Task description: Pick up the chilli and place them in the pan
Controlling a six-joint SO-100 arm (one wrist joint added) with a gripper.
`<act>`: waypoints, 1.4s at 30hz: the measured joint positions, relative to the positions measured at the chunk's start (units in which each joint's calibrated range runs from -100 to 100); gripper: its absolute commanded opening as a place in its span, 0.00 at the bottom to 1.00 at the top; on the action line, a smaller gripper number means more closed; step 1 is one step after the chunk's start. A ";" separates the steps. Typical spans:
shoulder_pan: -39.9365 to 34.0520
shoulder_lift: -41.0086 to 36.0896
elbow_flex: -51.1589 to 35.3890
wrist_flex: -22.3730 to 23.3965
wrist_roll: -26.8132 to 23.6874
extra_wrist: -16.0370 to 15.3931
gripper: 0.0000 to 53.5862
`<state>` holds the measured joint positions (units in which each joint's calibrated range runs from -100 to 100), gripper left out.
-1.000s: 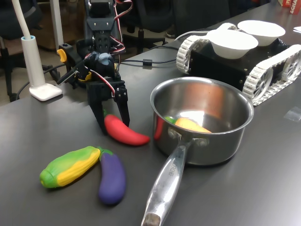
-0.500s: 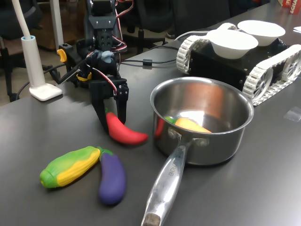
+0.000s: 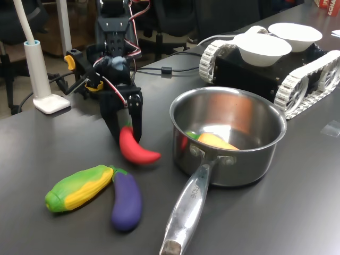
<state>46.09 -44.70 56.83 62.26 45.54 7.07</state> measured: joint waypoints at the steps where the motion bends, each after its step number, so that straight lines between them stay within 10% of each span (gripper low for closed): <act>1: -0.22 0.00 -1.00 0.25 -0.68 -0.55 0.00; 21: -3.08 -7.58 -17.92 11.73 -16.75 -5.23 0.00; 42: -7.70 -15.32 -26.15 13.26 -27.94 -5.51 0.00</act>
<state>38.39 -60.02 30.68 75.52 17.61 1.56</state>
